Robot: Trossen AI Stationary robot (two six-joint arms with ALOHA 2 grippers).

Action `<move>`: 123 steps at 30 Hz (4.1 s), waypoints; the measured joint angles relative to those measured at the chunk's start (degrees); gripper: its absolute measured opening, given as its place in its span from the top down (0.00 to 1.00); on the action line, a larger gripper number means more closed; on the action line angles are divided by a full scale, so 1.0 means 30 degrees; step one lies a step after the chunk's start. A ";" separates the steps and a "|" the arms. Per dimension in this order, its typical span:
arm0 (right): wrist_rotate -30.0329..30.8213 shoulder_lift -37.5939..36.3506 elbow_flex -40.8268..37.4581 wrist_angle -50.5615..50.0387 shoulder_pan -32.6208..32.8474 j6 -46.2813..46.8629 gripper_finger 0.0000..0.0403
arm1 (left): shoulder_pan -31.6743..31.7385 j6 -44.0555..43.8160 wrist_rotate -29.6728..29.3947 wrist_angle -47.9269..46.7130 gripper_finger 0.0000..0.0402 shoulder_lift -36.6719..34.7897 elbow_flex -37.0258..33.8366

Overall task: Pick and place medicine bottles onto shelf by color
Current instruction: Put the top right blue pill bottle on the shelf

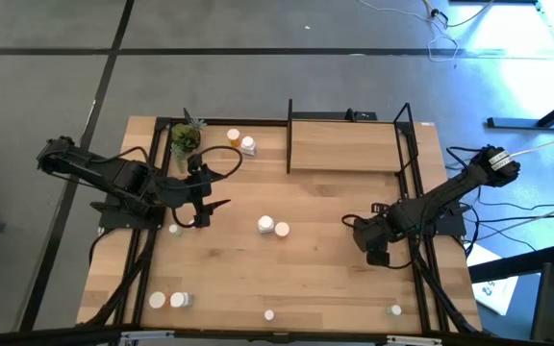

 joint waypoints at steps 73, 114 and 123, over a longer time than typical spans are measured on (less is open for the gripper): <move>0.2534 0.3053 1.2014 -0.5574 -2.4092 0.1789 0.68 | 0.8337 -0.2968 -0.0625 0.0663 0.28 0.0007 0.0000; 0.3358 0.7970 1.2000 -0.3738 -2.9177 -0.0874 0.68 | 1.1460 -0.1100 -0.0578 0.0656 0.28 0.0007 0.0000; 0.2900 0.7970 1.2000 -0.3506 -2.9194 -0.1304 0.68 | 1.1460 -0.1100 -0.0583 0.0656 0.28 0.0007 0.0000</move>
